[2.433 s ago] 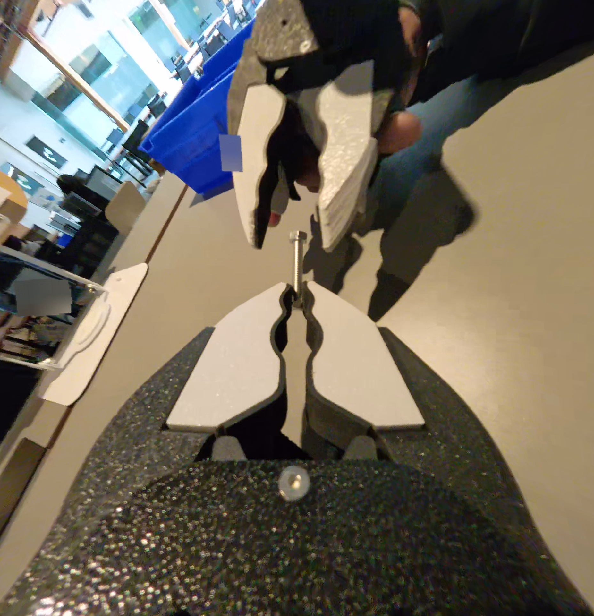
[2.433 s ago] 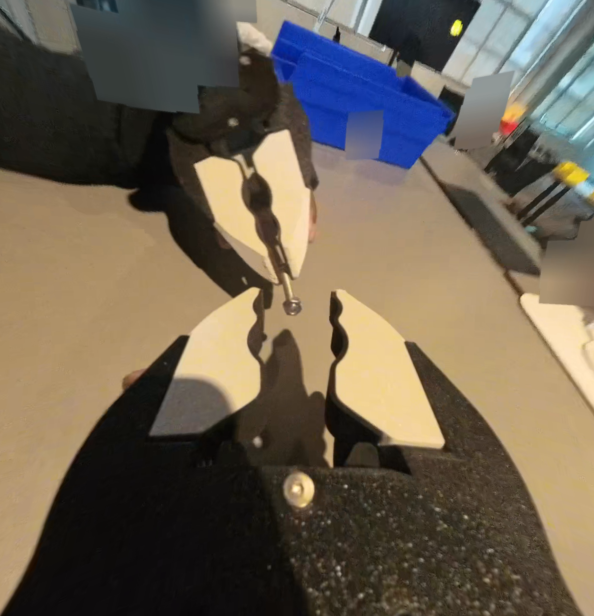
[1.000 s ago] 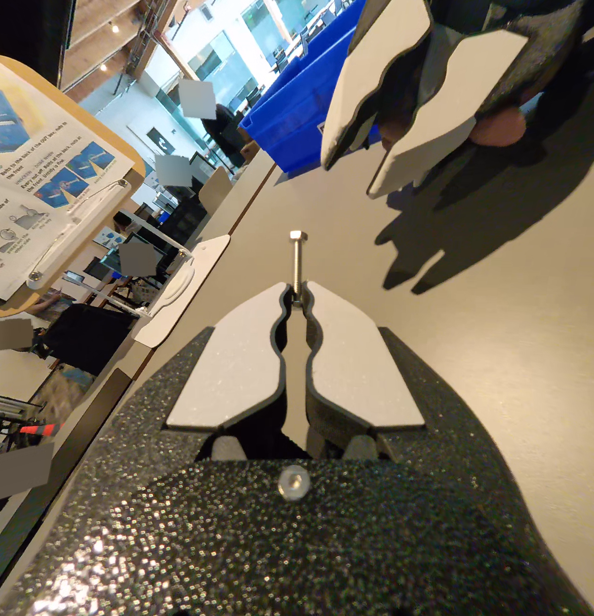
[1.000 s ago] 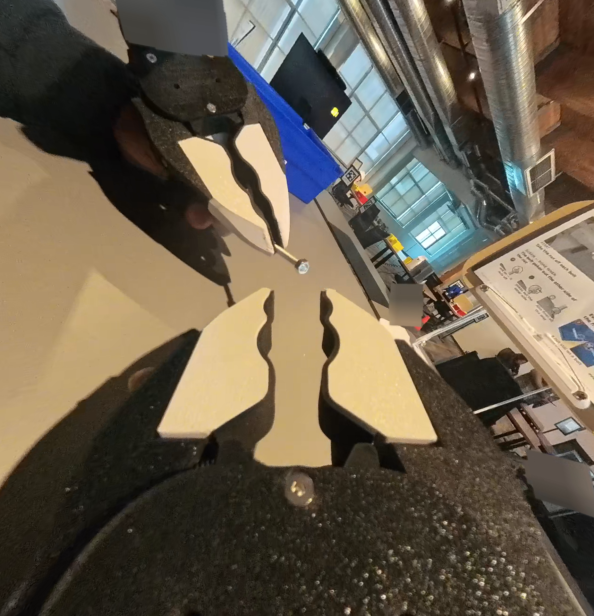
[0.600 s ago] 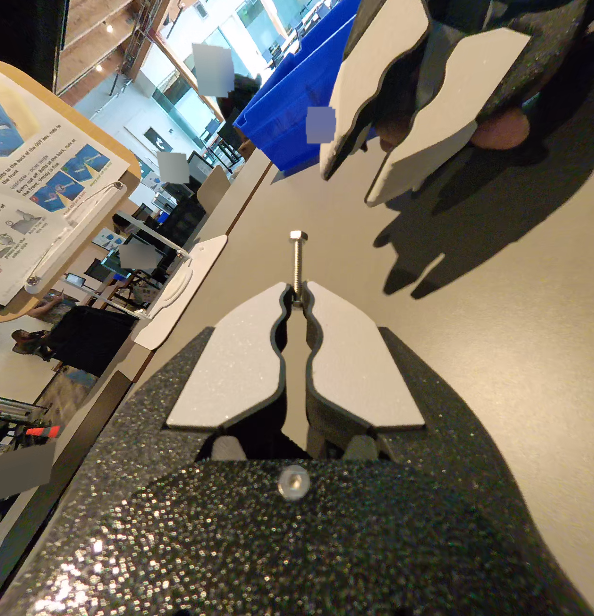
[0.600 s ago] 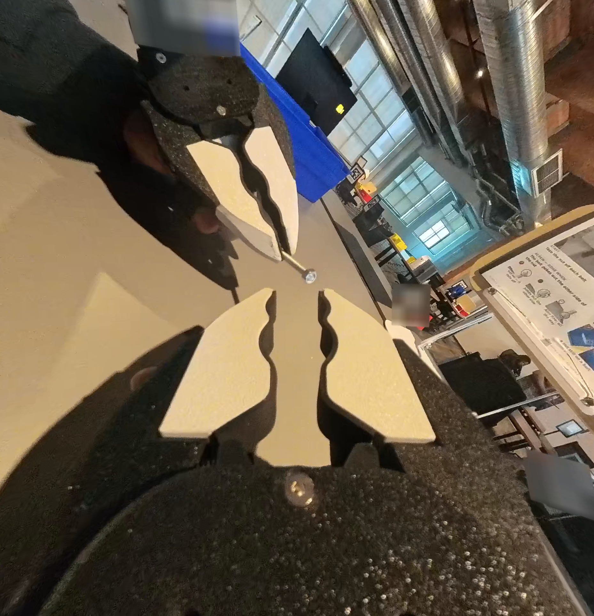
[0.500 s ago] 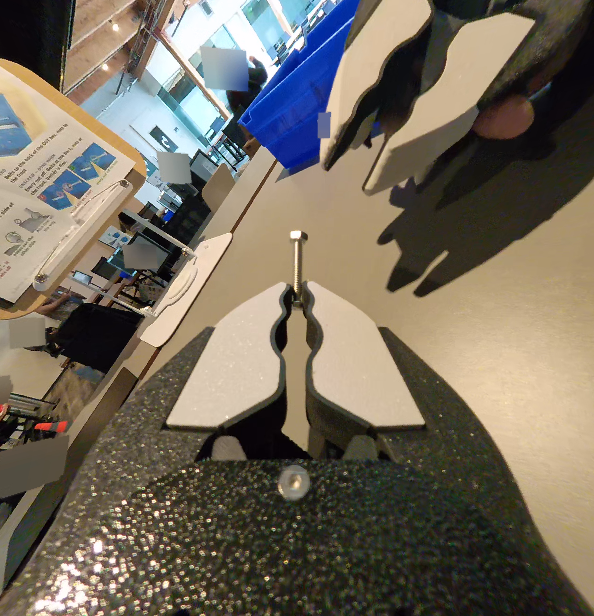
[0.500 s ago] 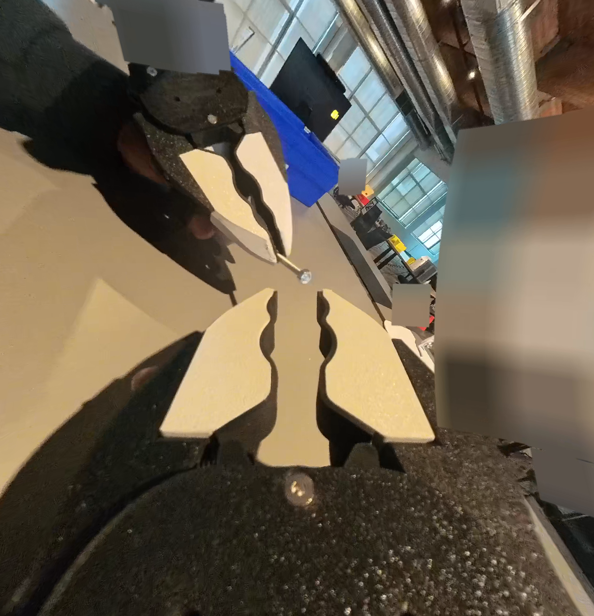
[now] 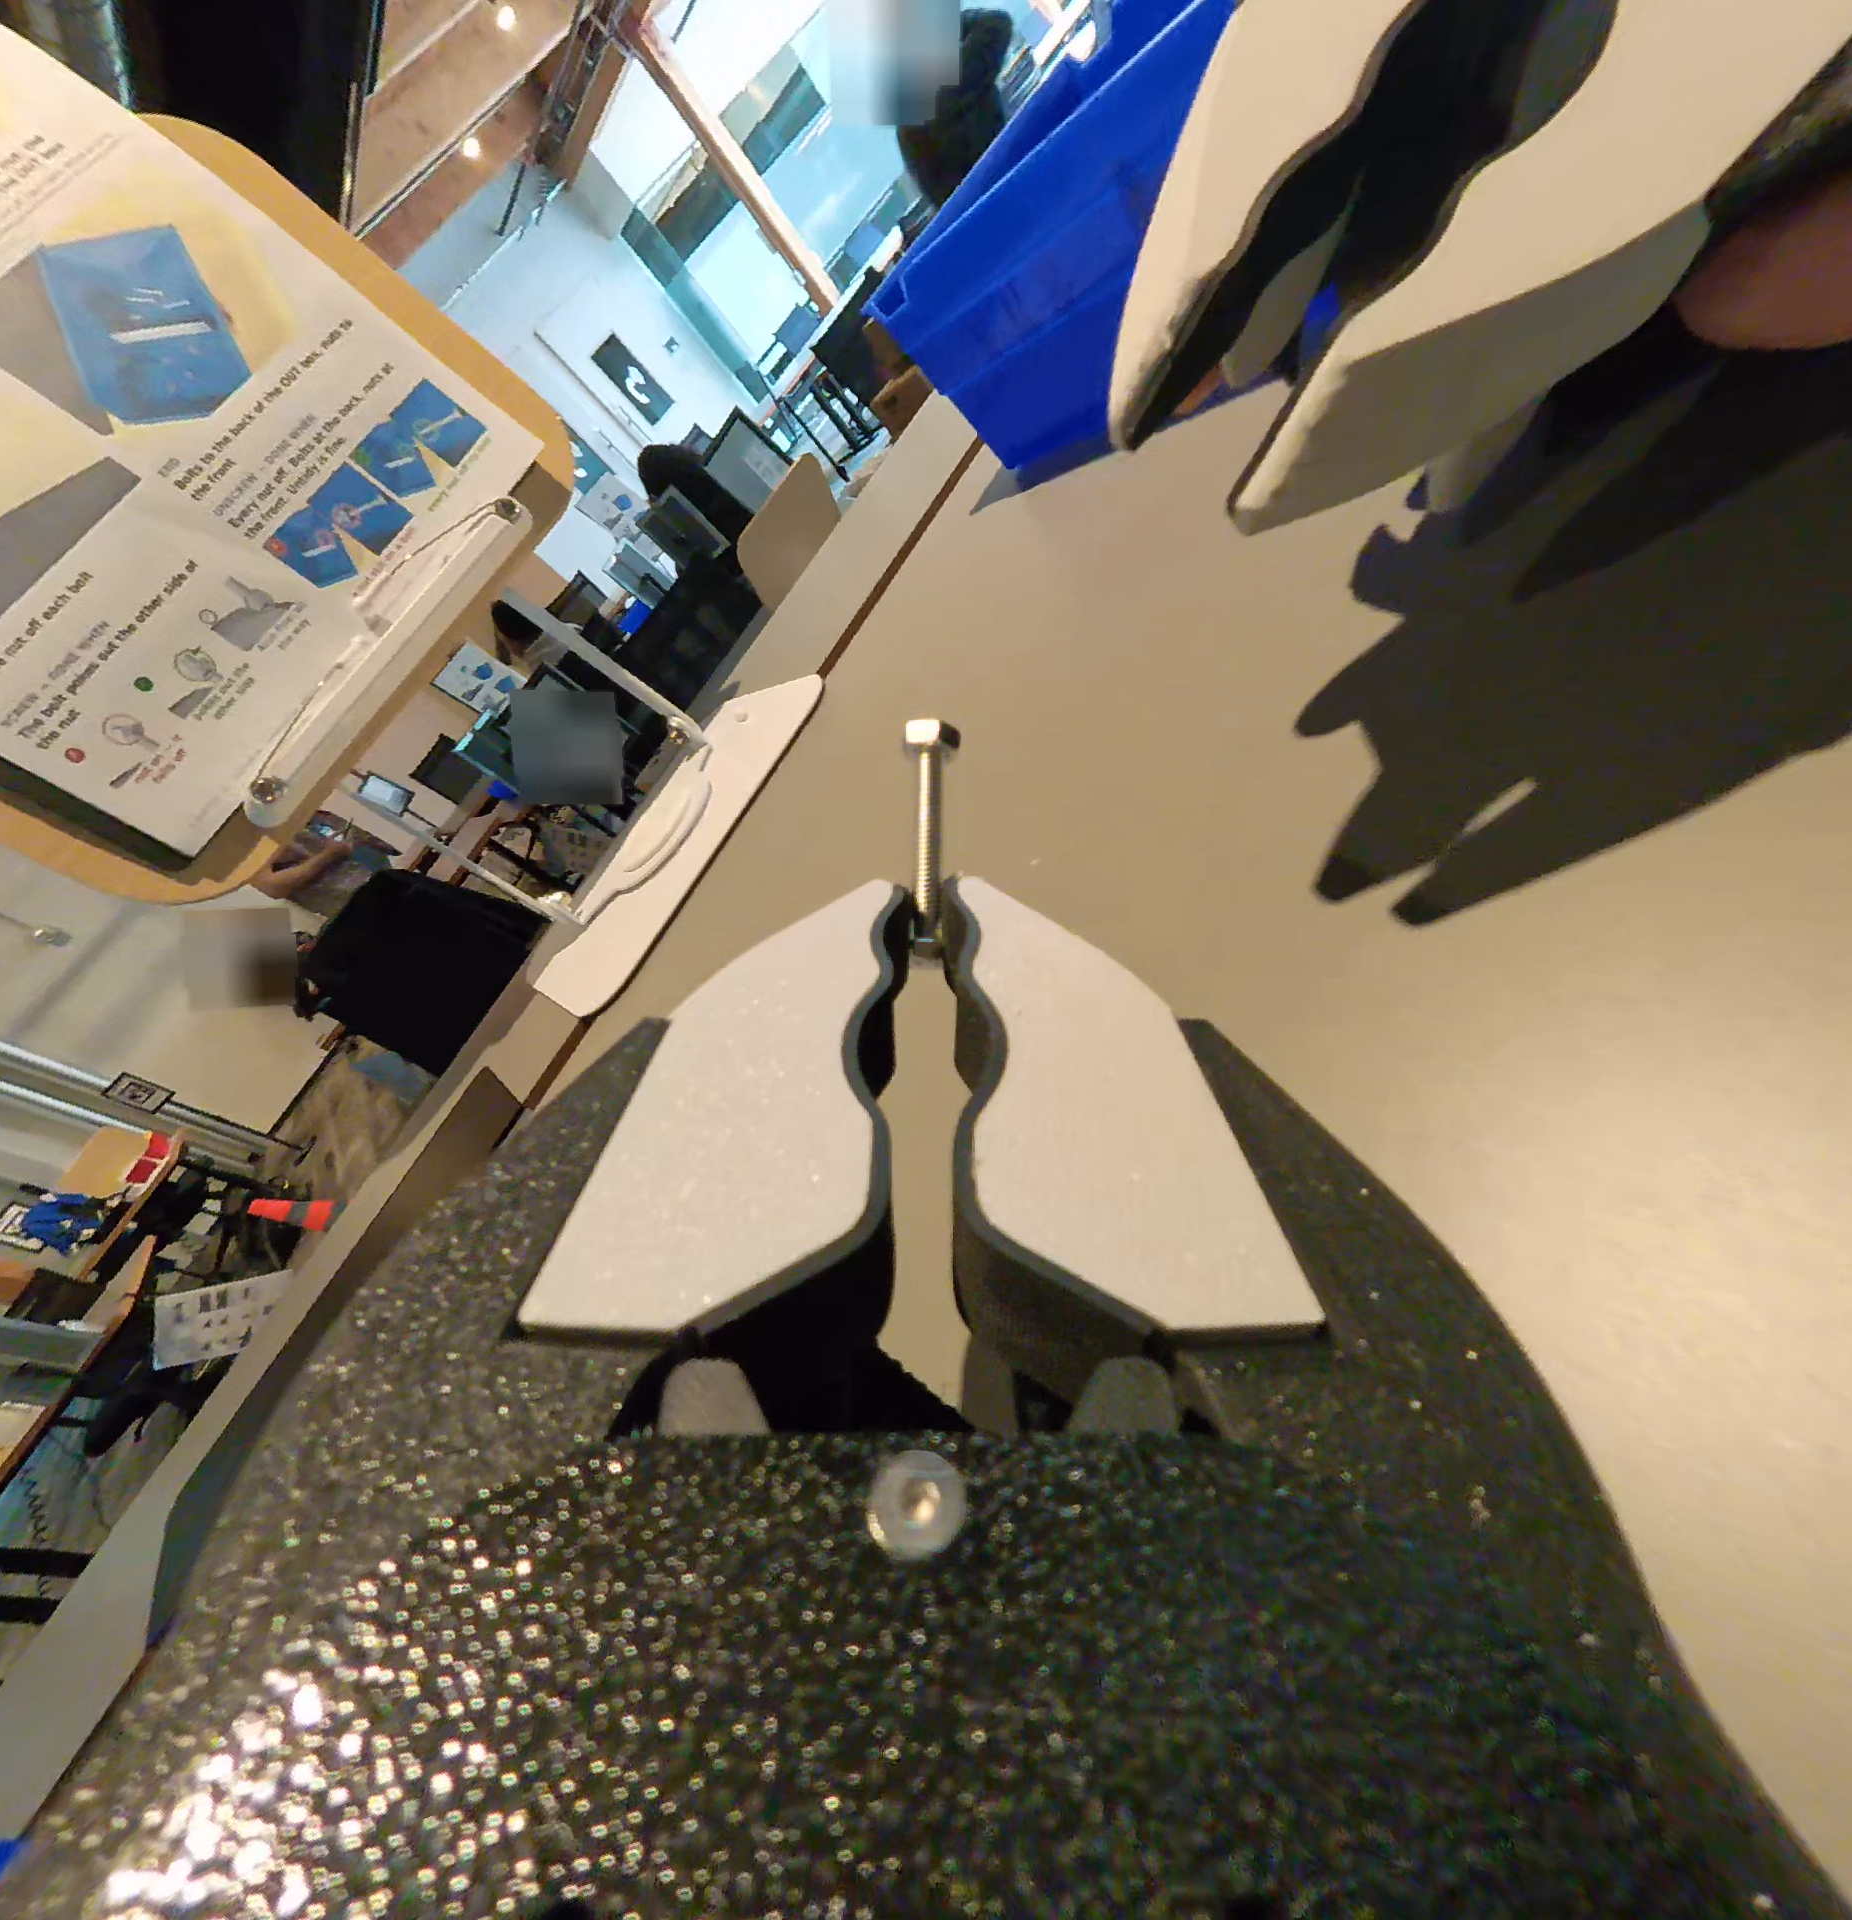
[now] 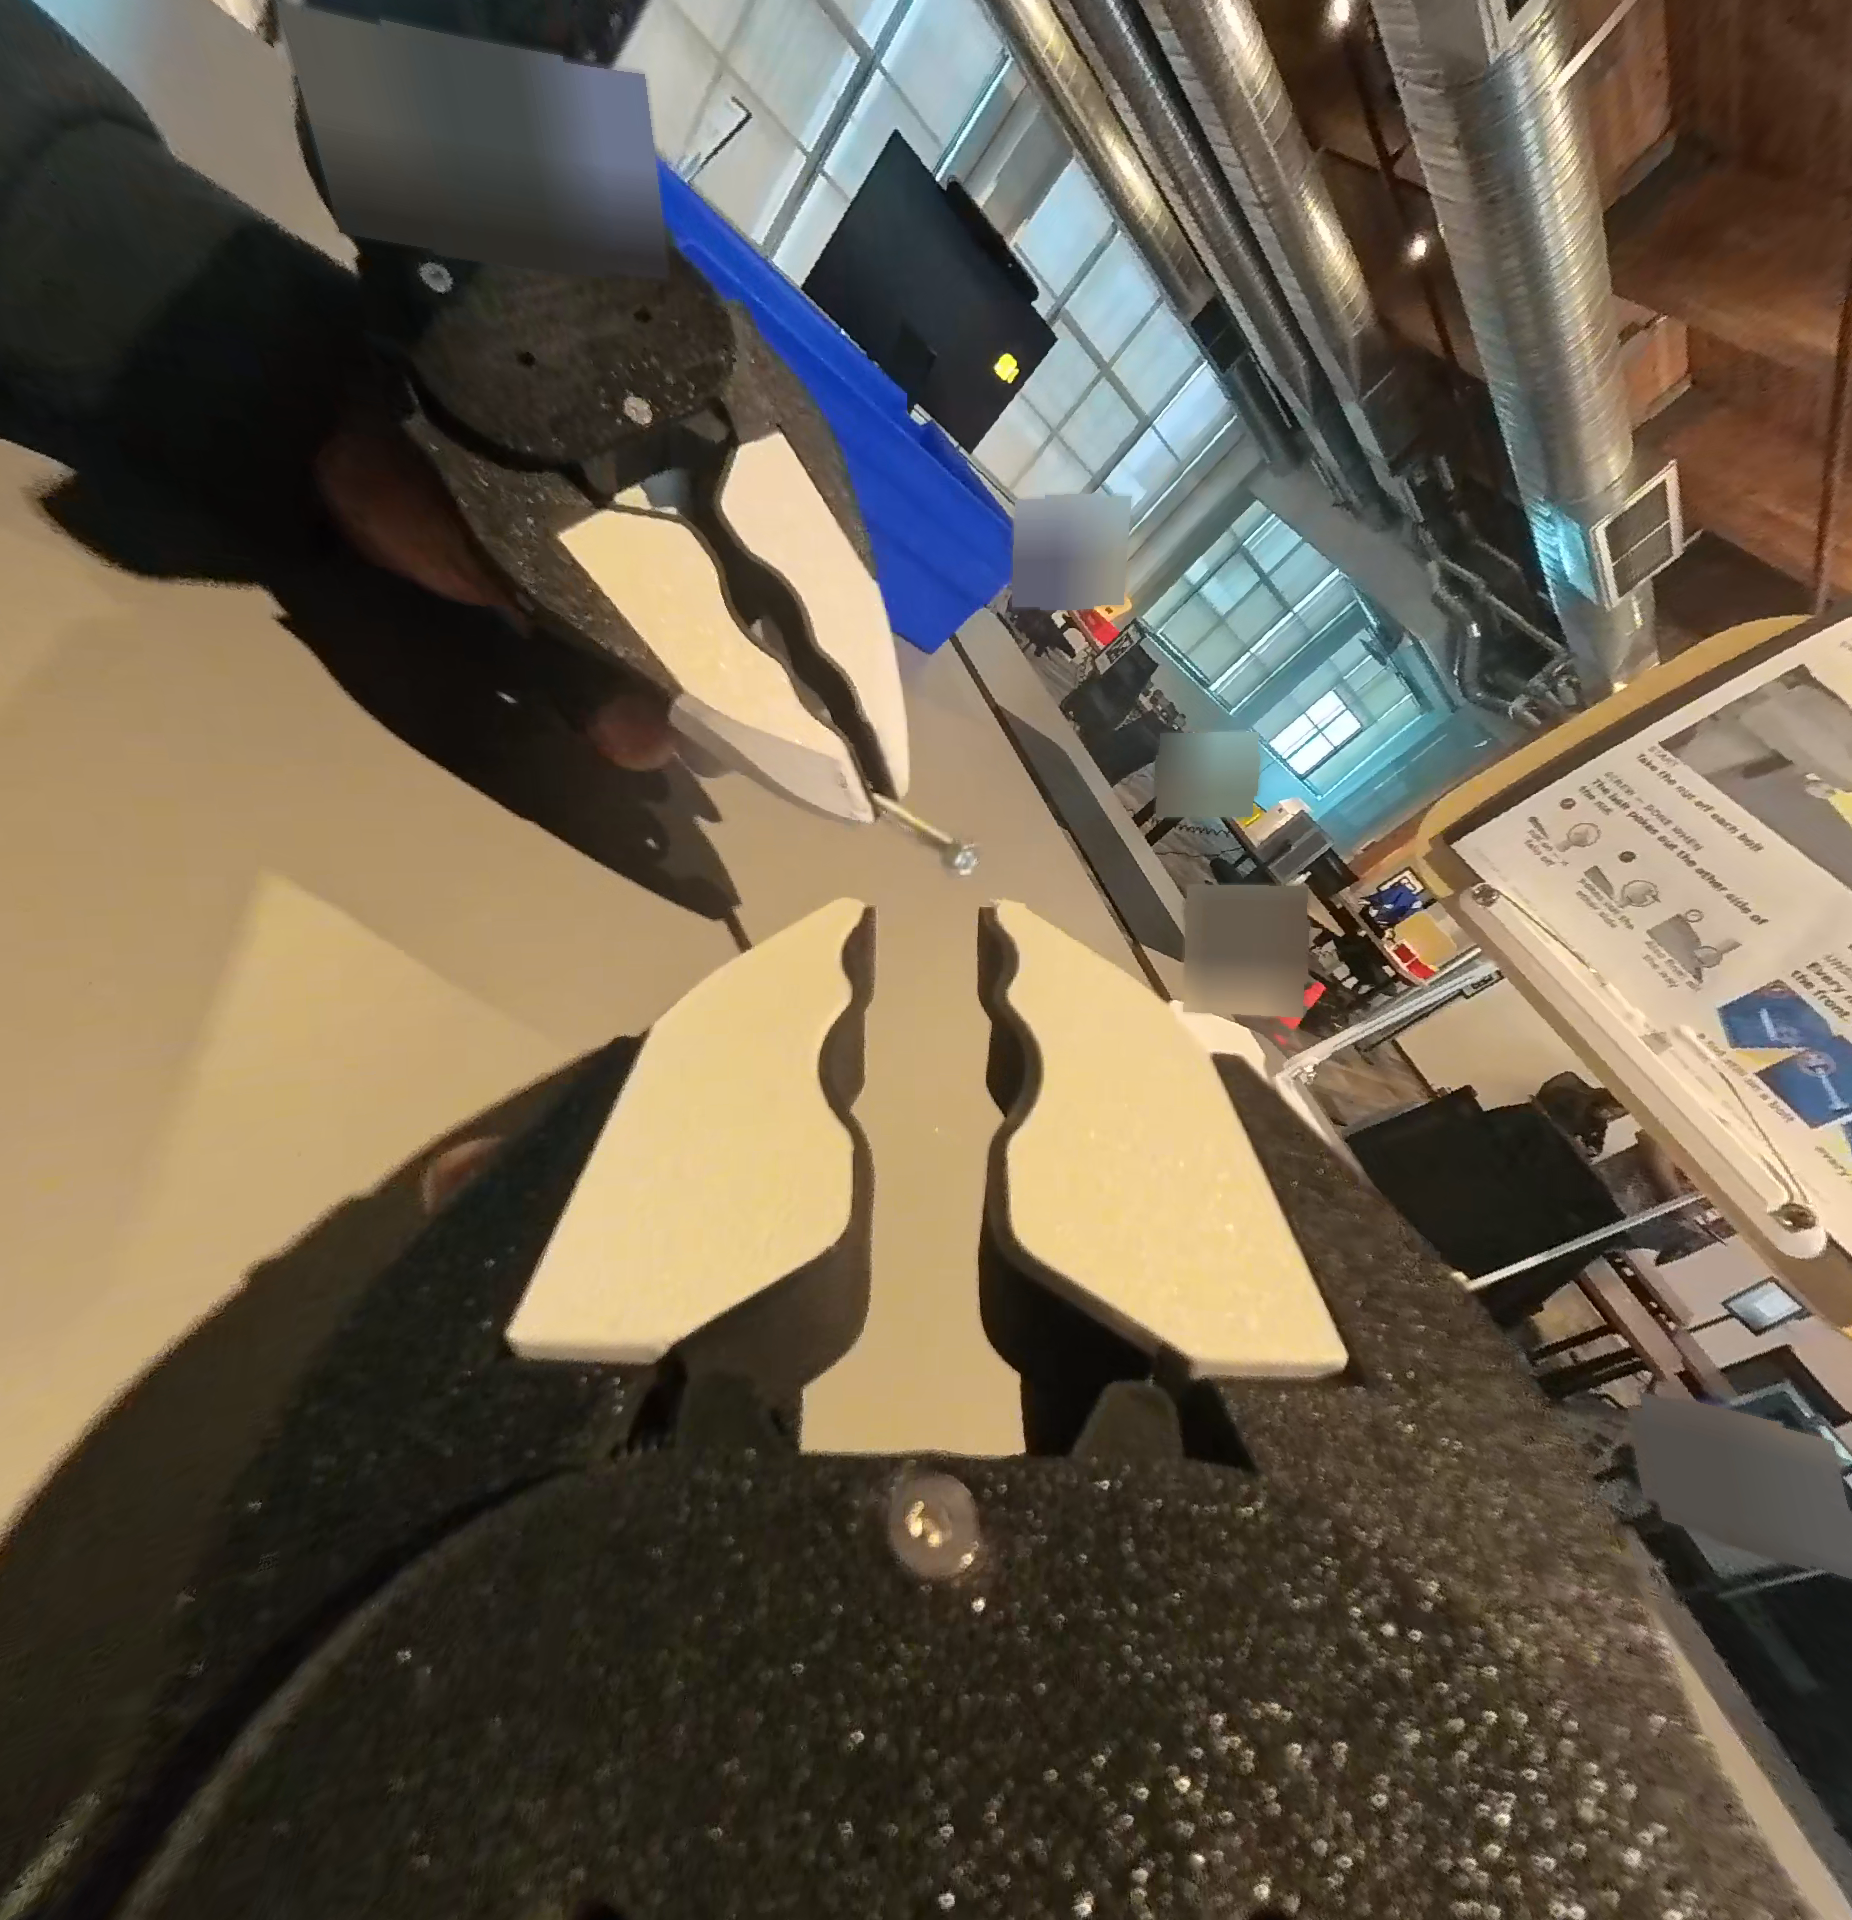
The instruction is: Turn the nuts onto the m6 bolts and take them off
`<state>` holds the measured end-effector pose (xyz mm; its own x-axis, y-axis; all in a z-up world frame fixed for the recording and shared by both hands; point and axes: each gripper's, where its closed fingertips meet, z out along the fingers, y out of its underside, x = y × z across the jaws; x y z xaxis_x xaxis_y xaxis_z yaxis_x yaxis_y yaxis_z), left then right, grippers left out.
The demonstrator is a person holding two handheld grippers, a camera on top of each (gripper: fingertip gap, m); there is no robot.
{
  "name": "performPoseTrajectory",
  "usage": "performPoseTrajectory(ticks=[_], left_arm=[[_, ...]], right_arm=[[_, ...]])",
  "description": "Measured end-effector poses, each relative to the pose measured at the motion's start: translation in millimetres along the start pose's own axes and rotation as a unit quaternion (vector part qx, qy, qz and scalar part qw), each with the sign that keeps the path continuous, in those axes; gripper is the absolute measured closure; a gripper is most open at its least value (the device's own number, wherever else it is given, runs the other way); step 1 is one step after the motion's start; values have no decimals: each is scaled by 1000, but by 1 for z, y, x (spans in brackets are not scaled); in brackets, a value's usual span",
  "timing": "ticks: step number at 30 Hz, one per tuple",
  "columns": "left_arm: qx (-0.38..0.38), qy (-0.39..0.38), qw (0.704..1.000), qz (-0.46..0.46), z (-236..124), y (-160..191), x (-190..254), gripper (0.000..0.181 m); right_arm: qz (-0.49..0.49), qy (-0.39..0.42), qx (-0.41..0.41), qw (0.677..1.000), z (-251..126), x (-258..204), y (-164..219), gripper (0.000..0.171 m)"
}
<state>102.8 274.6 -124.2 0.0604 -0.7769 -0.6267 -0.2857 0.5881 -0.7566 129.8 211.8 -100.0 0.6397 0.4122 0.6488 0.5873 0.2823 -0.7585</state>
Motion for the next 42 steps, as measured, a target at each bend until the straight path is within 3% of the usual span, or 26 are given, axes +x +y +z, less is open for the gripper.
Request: performPoseTrajectory(ticks=[1,8,16,27,42], left_arm=[[-1,-6,1000,-1,1,0,-2,176],[-3,-47,999,-10,6,-2,-12,176],[2,-44,999,-7,6,-4,-10,176],[-1,-40,999,-11,6,-3,-9,176],[-37,-64,997,0,4,6,-12,176]], right_arm=[[-2,5,1,1000,-1,1,0,152],[-24,80,-8,996,-8,24,2,153],[-54,134,-42,989,-9,39,13,153],[-66,139,-60,986,-7,39,19,154],[-3,142,7,990,-22,47,1,156]])
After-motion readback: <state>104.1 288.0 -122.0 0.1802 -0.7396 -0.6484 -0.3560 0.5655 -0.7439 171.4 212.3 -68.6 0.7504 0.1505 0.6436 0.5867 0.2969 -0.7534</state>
